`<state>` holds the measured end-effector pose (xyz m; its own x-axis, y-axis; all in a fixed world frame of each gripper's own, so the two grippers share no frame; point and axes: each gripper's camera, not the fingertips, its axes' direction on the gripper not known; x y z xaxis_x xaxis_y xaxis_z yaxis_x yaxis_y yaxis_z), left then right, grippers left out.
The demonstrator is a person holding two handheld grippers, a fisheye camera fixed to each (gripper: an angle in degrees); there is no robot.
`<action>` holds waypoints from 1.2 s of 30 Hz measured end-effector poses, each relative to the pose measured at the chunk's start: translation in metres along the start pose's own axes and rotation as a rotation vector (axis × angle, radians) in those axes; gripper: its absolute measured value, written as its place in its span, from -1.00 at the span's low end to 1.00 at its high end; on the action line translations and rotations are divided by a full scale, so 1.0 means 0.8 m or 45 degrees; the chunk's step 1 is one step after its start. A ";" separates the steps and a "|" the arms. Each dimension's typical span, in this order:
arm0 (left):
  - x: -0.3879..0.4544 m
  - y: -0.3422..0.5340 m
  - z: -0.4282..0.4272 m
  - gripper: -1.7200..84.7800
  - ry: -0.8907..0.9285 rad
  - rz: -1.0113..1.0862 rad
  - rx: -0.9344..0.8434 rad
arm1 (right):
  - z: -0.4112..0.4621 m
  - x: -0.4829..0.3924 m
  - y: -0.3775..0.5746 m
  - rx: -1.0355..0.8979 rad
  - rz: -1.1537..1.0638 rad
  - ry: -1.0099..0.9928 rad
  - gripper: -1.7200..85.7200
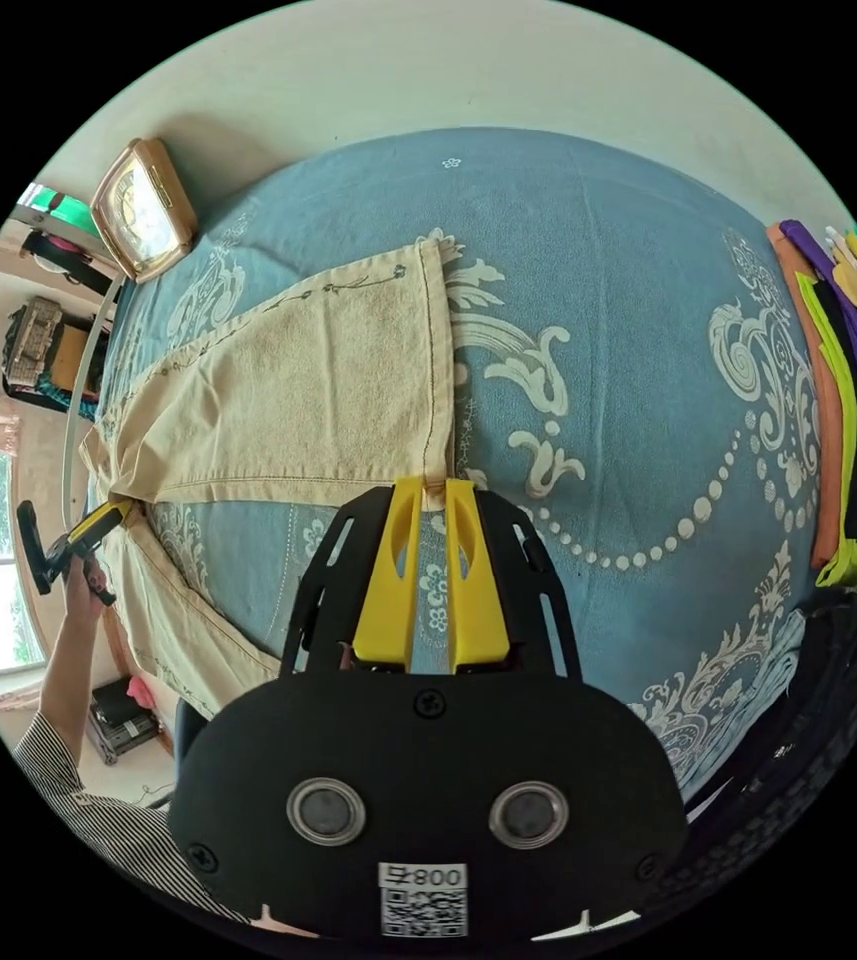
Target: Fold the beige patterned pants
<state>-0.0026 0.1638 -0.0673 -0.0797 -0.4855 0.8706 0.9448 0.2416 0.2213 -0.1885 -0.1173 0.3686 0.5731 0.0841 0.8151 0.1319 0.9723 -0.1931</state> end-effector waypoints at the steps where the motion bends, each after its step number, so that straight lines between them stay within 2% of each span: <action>1: 0.009 -0.006 -0.008 -0.89 -0.018 0.034 0.005 | -0.007 -0.001 -0.001 0.009 -0.003 0.001 -0.90; 3: 0.023 -0.014 -0.019 -0.90 -0.038 0.106 0.007 | -0.045 0.001 -0.006 0.077 -0.033 -0.020 -0.92; 7: 0.058 -0.029 -0.035 -0.91 -0.012 0.320 -0.015 | -0.110 0.000 -0.005 0.139 -0.120 0.104 -0.93; 11: 0.092 -0.044 -0.030 -0.90 0.046 0.485 -0.077 | -0.156 0.028 0.013 0.197 -0.078 0.130 -0.94; 16: 0.101 -0.062 -0.013 -0.87 0.027 0.498 -0.162 | -0.118 0.071 0.031 0.074 0.050 0.114 -0.93; 21: 0.076 -0.074 -0.029 -0.83 0.140 0.460 -0.158 | -0.066 0.094 0.039 0.012 0.197 0.014 -0.93; 23: 0.053 -0.074 -0.051 -0.81 0.225 0.407 -0.094 | -0.065 0.098 0.039 0.036 0.221 -0.018 -0.93; 27: -0.004 -0.071 -0.089 -0.79 0.256 0.237 0.061 | -0.080 0.109 0.044 0.093 0.270 -0.060 -0.95; 32: -0.141 -0.071 -0.126 -0.75 0.136 -0.244 0.264 | -0.109 0.104 0.036 0.228 0.248 -0.054 -0.93; 36: -0.222 -0.070 -0.137 -0.71 0.119 -0.529 0.330 | -0.108 0.068 -0.018 0.256 0.159 -0.044 -0.83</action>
<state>-0.0063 0.1445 -0.2824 -0.3925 -0.6553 0.6454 0.7284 0.2071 0.6531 -0.0896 -0.1458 0.3688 0.5463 0.2109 0.8106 -0.1042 0.9774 -0.1841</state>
